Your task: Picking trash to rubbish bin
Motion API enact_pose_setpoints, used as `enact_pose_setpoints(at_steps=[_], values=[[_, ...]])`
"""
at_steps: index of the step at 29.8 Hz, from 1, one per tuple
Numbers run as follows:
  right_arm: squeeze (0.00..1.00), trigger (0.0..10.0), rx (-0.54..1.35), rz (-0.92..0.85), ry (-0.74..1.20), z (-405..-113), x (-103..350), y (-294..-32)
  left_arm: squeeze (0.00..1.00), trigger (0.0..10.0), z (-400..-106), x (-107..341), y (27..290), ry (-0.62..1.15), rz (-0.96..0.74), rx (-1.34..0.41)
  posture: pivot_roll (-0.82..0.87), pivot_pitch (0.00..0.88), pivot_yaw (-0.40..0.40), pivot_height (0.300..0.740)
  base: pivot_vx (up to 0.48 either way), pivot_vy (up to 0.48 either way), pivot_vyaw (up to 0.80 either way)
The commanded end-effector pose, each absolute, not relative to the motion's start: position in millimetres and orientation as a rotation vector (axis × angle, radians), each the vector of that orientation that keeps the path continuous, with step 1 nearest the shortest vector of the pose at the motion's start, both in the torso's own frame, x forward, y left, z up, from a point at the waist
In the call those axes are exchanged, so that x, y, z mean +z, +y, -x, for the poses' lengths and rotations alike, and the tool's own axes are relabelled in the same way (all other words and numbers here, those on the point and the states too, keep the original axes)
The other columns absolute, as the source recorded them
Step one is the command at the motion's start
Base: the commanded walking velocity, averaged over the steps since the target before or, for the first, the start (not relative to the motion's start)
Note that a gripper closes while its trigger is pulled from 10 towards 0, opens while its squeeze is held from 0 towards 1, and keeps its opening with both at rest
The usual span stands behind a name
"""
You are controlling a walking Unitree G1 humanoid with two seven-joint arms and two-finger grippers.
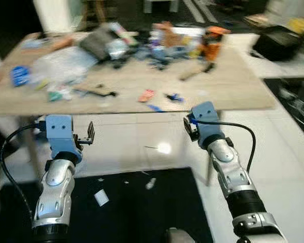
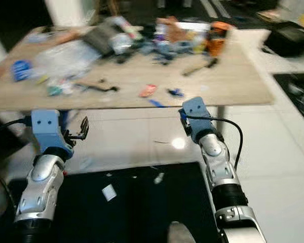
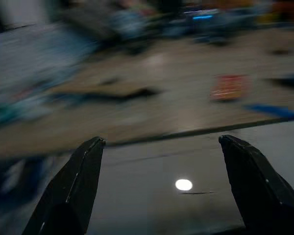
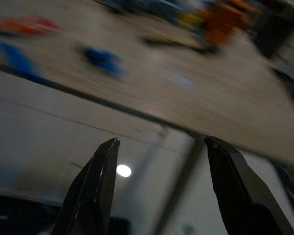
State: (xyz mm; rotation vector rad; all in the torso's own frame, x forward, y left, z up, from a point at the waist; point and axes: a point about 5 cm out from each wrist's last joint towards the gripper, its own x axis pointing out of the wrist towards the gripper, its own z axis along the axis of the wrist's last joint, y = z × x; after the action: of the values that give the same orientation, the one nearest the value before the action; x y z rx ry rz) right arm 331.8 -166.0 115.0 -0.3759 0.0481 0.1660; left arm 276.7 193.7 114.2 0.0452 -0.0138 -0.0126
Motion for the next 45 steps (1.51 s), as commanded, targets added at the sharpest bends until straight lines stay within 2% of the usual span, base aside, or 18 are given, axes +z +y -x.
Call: enact_pose_setpoints(at_steps=[1, 10, 37, 45], values=[[0.00, 10.0, 0.159, 0.368, 0.073, -329.3, 109.5, -167.6, 0.00, 10.0, -276.0, 113.2, 193.4, -0.001, -0.071, -0.022, -0.15, 0.000, 0.006, 0.740, 0.000, 0.000, -0.80], [0.00, 10.0, 0.193, 0.342, 0.059, -328.1, 110.7, -167.1, 0.00, 10.0, -276.9, 114.4, 190.4, -0.011, -0.066, -0.026, -0.15, 0.000, 0.004, 0.740, 0.128, 0.000, -0.06], [0.00, 10.0, 0.233, 0.248, 0.046, -324.8, 110.9, -169.6, 0.00, 10.0, -277.6, 112.8, 188.9, -0.013, -0.065, -0.009, -0.16, 0.000, 0.006, 0.740, 0.480, 0.000, 0.00], [0.00, 10.0, 0.239, 0.215, 0.022, -323.7, 114.3, -169.8, 0.00, 10.0, -278.2, 113.5, 188.9, -0.014, -0.063, -0.014, -0.16, 0.000, 0.010, 0.740, 0.457, 0.000, 0.68]])
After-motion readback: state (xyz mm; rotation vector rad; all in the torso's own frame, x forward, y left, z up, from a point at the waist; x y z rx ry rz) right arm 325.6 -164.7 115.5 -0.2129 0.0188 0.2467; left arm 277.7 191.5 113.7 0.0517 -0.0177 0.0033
